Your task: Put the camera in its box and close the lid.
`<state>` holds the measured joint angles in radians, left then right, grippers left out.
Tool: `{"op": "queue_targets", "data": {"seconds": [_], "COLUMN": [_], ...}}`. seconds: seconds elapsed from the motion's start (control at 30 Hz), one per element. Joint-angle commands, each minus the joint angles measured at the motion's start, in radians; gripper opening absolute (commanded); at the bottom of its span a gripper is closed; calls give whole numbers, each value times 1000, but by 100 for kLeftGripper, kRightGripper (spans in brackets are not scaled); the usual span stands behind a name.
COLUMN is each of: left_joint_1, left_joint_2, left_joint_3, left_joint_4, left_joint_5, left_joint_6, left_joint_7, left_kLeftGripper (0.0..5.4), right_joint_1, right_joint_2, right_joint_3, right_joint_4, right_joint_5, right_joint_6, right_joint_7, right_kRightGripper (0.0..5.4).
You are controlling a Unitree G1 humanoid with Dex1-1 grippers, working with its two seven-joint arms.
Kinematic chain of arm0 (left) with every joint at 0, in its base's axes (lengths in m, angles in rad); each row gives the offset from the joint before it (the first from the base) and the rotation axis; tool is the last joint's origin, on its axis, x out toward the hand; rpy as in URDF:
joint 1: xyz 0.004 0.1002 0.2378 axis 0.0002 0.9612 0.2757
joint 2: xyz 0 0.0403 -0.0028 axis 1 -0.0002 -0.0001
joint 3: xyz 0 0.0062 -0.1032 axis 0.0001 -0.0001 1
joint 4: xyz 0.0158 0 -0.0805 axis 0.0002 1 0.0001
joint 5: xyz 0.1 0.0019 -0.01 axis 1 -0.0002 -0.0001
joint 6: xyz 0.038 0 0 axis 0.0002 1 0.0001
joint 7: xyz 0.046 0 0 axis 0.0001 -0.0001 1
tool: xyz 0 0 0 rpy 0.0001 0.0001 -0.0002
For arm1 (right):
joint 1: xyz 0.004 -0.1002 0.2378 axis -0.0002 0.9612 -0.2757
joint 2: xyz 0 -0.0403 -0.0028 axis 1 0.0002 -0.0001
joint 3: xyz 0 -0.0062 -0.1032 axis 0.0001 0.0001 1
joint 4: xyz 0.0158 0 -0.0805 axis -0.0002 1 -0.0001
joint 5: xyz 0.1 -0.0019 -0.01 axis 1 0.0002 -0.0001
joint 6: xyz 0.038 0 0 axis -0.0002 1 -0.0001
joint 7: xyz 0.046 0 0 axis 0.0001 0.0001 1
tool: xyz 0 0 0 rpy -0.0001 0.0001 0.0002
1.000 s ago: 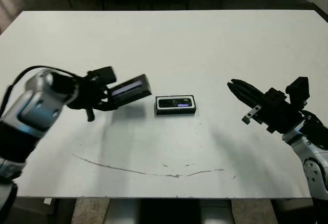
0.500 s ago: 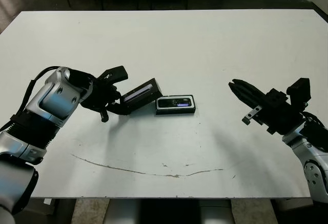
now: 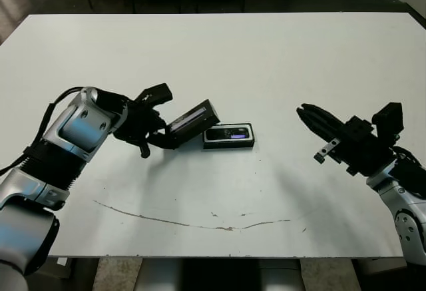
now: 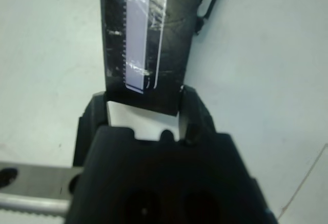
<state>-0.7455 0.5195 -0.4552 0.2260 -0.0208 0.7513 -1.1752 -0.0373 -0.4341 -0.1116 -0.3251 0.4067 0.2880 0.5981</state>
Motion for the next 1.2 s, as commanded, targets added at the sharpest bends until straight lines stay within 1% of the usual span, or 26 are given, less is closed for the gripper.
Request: {"op": "queue_targets", "data": {"seconds": [0.03, 0.2, 0.3, 0.4, 0.47, 0.6, 0.7, 0.8, 0.87, 0.93, 1.07, 1.2], "left_joint_1": [12, -4, -14, -24, -26, -28, -37, -40, -42, -42, -63, -84], "left_joint_2": [-12, -37, -49, -66, -75, -98, -113, -123, -133, -143, -169, -190], "left_joint_3": [-34, -54, -74, -92, -101, -102, -106, -105, -107, -111, -116, -122], "left_joint_4": [4, 29, 48, 79, 91, 117, 136, 151, 158, 162, 189, 219], "left_joint_5": [-3, -7, 2, 3, 9, 12, 19, 20, 27, 39, 44, 49], "left_joint_6": [14, 24, 14, 0, -21, -22, -6, -26, -29, -46, -25, -36], "left_joint_7": [-13, -19, -21, -33, -31, -18, -11, -16, -6, 9, 10, -5], "left_kLeftGripper": [119, 119, 119, 119, 119, 119, 119, 119, 119, 119, 119, 119], "right_joint_1": [20, 15, 14, 16, 17, 22, 27, 34, 37, 36, 37, 43], "right_joint_2": [-6, -5, -3, -2, 0, 0, -1, -2, -5, -4, -9, -11], "right_joint_3": [6, 8, 12, 16, 15, 14, 11, 9, 9, 7, 4, 2], "right_joint_4": [-3, -3, -7, -4, -4, -5, -11, -20, -22, -15, -17, -21], "right_joint_5": [-13, -10, -6, -16, -6, -2, 5, 4, -5, 4, 11, 7], "right_joint_6": [17, 18, 25, 12, 21, 20, 35, 43, 34, 30, 42, 36], "right_joint_7": [-14, -16, -21, -23, -23, -21, -25, -33, -34, -26, -27, -29], "right_kRightGripper": [0, 0, 0, 0, 0, 0, 0, 0, 0, 0, 0, 0]}}
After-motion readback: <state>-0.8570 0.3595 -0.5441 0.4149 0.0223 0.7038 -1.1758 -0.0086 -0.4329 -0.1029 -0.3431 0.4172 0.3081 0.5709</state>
